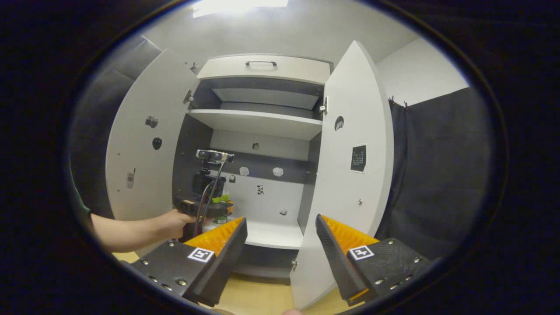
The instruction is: Grasp the bottle in the cabinet with the left hand and place it on the coaster, then close the right door with the right hand and the left door with the left hand.
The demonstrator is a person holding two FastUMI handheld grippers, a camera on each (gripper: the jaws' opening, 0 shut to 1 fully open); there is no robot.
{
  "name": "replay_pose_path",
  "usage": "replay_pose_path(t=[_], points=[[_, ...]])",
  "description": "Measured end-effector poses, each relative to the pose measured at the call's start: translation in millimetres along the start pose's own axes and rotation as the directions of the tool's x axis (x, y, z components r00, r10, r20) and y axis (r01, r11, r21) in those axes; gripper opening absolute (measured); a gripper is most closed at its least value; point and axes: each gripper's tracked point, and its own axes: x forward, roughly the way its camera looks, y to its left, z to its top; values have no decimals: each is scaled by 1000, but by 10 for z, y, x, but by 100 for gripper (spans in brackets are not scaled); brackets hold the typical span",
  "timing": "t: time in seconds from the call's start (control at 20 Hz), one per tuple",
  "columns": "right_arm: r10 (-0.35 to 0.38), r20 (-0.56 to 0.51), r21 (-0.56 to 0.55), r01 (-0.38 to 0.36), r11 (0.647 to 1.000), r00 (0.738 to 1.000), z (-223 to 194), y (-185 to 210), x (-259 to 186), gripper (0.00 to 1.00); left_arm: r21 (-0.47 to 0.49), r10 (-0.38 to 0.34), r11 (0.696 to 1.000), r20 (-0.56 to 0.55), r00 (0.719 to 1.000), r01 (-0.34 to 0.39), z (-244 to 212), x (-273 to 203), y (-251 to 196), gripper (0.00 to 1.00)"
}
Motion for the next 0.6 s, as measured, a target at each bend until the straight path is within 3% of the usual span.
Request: replay_pose_path(t=[0.3,0.6], points=[[7,-4,66,-7,998,1000,7,-73,-187,96,39,-4,999,21,1000,3,167,-554,-37,80],[22,4,111,-22,994,1000,70,-81,-435,94,21,-64,998,33,997,63,387,-1386,-134,80]])
